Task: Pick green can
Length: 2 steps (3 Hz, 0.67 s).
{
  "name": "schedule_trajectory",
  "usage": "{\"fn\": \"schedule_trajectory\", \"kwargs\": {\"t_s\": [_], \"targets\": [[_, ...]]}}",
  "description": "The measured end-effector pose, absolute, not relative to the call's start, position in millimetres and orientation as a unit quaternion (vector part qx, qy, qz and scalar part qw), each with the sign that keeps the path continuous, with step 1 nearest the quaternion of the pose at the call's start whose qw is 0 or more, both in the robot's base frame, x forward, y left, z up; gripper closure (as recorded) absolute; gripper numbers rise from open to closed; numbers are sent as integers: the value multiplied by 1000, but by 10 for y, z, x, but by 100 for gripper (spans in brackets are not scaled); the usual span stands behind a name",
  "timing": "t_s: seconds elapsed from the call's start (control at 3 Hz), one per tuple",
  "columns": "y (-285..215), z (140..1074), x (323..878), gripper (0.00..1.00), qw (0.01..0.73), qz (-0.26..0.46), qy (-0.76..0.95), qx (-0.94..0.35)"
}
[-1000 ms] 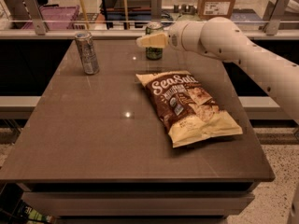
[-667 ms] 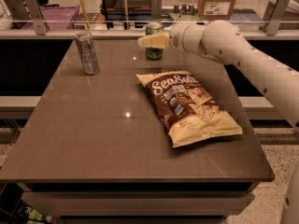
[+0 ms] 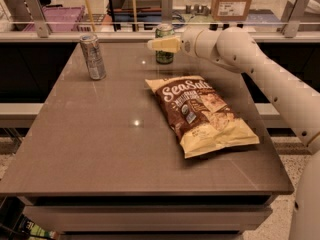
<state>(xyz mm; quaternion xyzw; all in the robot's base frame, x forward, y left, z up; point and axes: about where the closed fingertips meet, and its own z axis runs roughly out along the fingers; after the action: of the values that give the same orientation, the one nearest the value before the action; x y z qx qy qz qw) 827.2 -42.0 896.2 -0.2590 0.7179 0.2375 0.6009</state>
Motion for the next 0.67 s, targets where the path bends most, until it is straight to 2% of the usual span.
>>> {"fn": "schedule_trajectory", "kwargs": {"t_s": [0.33, 0.67], "targets": [[-396, 8955, 8277, 16, 601, 239, 717, -260], [-354, 8944, 8277, 47, 600, 241, 717, -261]]}}
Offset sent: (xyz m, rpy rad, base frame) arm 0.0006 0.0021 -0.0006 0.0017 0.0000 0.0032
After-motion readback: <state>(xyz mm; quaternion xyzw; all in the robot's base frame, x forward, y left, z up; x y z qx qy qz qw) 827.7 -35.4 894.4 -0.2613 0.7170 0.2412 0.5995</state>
